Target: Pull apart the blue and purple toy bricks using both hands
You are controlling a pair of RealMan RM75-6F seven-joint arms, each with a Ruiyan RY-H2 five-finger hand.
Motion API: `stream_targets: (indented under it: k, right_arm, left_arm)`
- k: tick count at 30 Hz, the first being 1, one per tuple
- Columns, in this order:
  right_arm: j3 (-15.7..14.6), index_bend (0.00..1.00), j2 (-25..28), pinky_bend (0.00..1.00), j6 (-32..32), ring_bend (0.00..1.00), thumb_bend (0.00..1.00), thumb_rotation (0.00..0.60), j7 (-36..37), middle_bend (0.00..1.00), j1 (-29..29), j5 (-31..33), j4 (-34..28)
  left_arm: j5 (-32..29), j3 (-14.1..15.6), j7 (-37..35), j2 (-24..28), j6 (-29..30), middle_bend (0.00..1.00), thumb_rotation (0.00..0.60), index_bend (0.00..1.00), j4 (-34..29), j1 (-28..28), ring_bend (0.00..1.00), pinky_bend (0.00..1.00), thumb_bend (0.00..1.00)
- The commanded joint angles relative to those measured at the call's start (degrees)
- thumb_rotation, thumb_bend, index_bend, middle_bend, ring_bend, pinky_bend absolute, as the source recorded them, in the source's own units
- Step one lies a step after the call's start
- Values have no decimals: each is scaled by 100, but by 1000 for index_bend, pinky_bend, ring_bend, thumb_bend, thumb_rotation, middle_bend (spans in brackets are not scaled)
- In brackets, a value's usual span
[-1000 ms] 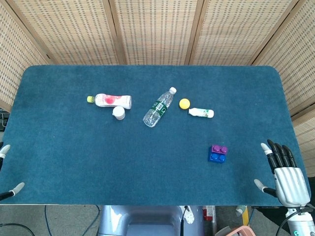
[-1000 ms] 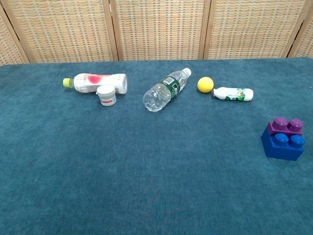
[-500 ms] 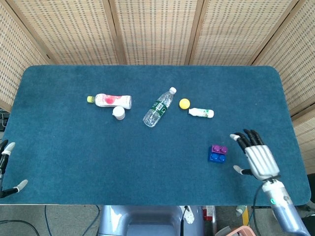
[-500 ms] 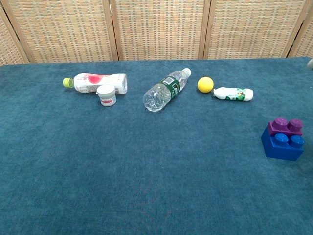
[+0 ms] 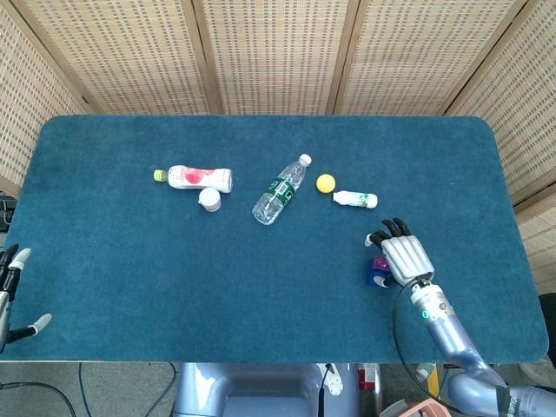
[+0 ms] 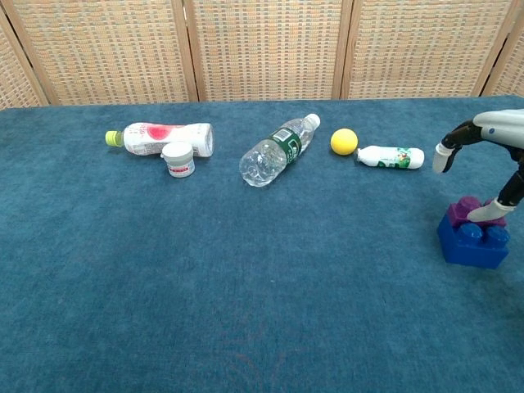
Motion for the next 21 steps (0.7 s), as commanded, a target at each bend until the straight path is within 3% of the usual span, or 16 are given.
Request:
stream_targets:
  k: [1,21]
  right_arm:
    - [-68,377,-234,0,146,84,63,600,-394,343,126,415,276]
    - [-252,446,-202,0,41,87,189,600,-468,415,384,1041,457]
  left_arm:
    - [12,10,2,-1,3,0,600,0,-2,1,0,0,0]
    - [-11,26,97,-49,-25,0,600,0,-15,-28,0,0,0]
